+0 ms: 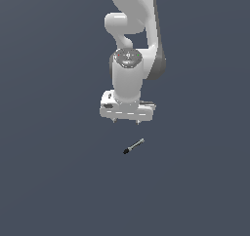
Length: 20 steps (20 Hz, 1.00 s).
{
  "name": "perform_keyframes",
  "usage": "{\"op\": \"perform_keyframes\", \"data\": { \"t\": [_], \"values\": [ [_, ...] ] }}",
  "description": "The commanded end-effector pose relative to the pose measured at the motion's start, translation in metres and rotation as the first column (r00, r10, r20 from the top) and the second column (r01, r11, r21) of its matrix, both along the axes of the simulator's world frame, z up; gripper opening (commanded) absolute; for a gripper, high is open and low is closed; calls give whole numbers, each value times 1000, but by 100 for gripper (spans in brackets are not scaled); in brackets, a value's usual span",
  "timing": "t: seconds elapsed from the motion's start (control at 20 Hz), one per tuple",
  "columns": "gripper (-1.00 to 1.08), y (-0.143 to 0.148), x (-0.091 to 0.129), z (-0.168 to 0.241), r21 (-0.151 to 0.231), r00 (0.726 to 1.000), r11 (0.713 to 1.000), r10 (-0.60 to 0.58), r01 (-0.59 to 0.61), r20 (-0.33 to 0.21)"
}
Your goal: Pick up the object and move it to a goal position.
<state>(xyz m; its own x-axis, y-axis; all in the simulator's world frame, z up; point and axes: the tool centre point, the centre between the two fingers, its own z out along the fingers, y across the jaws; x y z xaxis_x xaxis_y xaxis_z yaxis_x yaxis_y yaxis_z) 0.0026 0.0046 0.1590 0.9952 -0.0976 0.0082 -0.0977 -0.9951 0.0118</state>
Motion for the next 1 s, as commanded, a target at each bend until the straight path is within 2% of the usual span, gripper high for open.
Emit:
{"op": "perform_keyframes", "data": {
  "t": [0.0,0.25,0.45,0.7,0.95],
  "values": [
    [100,2,3,-4,3,999,999,-41,41,-1],
    [100,7,10,-16,8,989,988,-151,151,-2],
    [100,11,16,-28,13,967,967,-256,256,-4],
    [100,17,24,-43,15,924,923,-383,383,-7],
    [100,23,31,-58,16,864,864,-503,503,-9]
  ]
}}
